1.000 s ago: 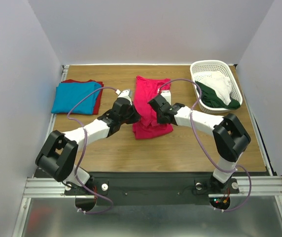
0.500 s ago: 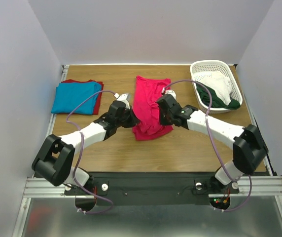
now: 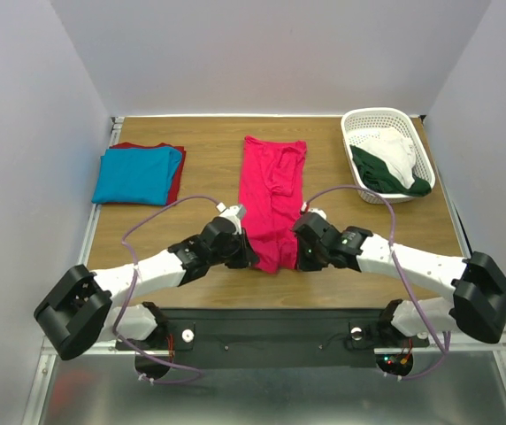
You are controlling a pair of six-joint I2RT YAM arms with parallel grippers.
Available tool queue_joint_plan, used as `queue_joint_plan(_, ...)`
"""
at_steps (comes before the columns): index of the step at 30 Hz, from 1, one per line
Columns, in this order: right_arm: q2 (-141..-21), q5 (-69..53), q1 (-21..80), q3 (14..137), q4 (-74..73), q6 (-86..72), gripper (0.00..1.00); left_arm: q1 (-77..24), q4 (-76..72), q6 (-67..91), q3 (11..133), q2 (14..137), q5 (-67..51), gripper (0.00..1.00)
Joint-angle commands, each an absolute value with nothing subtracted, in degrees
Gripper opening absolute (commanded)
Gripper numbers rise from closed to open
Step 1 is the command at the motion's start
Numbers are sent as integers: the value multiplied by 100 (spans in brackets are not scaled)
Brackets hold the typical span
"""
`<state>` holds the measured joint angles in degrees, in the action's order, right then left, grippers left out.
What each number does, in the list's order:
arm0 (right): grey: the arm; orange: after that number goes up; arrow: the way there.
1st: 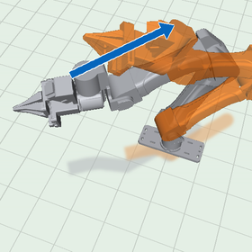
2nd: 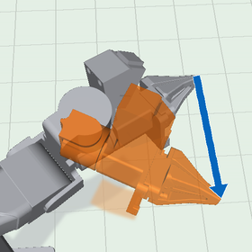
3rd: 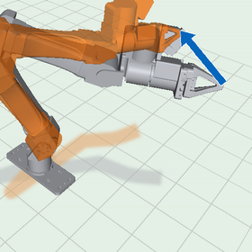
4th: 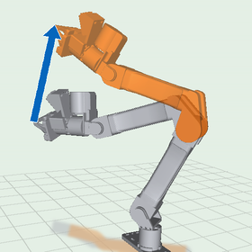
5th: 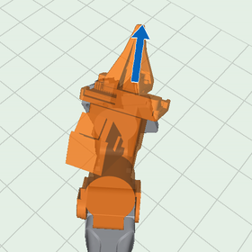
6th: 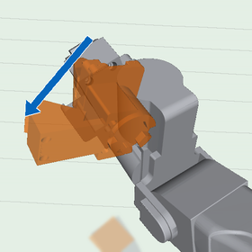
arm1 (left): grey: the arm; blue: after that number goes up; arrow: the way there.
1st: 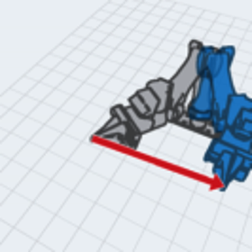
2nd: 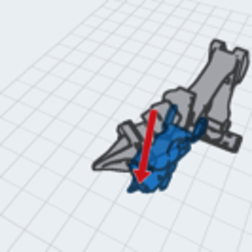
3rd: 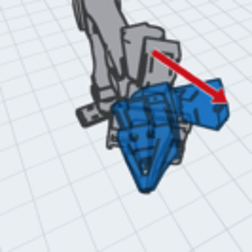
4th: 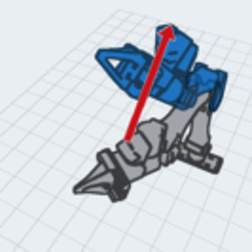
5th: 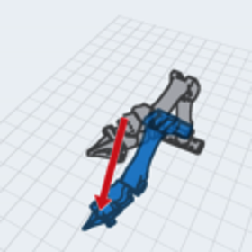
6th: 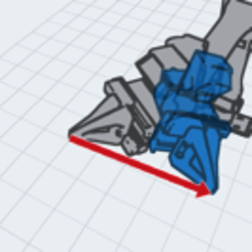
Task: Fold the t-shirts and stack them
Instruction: Fold the tshirt
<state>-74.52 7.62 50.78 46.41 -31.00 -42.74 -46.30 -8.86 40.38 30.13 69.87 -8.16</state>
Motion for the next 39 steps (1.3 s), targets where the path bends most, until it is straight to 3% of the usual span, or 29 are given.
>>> queue_joint_plan(1,-7225,571,5423,4465,-3085,-4965,0,-4860,-835,4597,2689,6583,-650,0)
queue_joint_plan(23,-6082,413,6442,4271,-3814,-5950,0,-5546,536,5844,2048,4396,-782,0)
queue_joint_plan(39,-6056,641,6961,4227,-4061,-6258,0,-6135,782,6398,1934,4070,-423,0)
